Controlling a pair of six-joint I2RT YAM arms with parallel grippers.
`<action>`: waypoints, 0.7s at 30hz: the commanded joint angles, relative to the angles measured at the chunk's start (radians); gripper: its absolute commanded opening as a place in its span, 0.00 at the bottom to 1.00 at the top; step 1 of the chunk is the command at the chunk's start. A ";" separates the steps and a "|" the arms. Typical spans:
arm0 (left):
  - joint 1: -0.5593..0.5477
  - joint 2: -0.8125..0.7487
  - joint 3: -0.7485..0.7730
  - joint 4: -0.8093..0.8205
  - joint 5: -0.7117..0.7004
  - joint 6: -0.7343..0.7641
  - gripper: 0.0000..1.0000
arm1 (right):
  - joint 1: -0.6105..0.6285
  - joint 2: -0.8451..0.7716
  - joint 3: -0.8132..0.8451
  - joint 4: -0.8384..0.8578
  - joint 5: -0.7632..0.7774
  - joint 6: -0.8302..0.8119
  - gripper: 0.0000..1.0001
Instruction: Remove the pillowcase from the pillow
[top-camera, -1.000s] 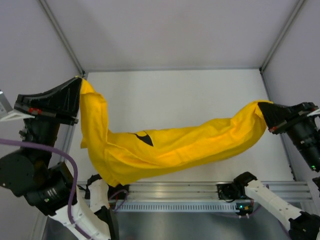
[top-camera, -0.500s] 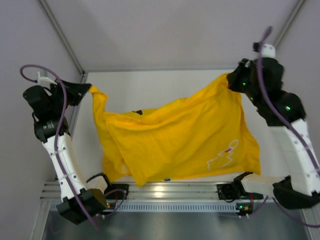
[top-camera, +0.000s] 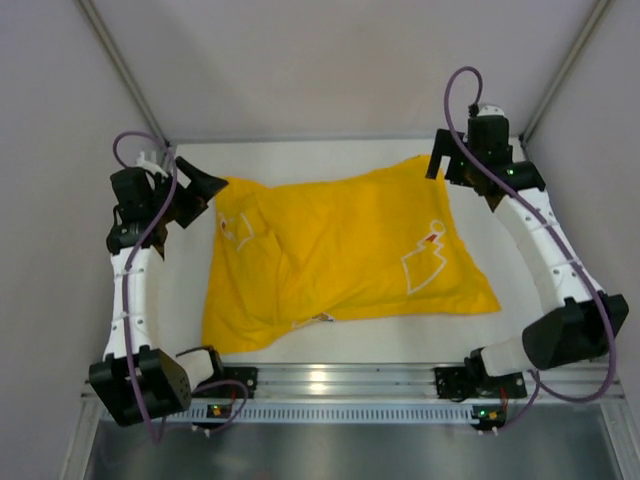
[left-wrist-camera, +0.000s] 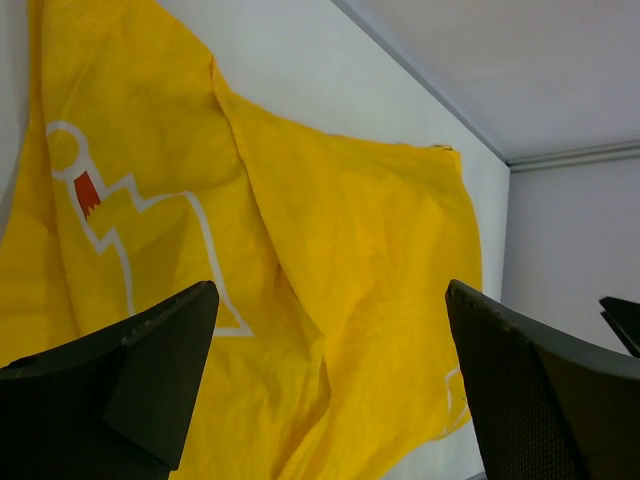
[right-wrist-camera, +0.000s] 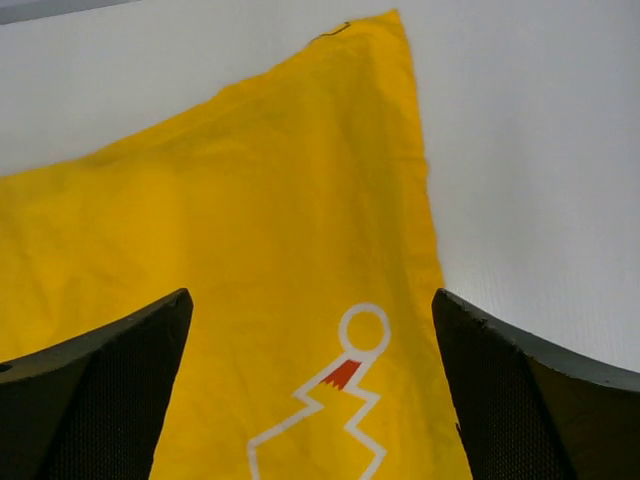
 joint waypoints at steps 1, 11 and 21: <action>-0.011 -0.101 0.018 -0.006 -0.078 0.065 0.99 | 0.109 -0.195 -0.078 0.091 -0.028 -0.057 0.99; -0.152 -0.275 -0.171 -0.072 -0.101 0.019 0.81 | 0.566 -0.289 -0.347 0.309 -0.007 0.168 0.99; -0.390 -0.240 -0.269 -0.117 -0.330 -0.012 0.71 | 0.766 -0.108 -0.298 0.372 0.052 0.293 1.00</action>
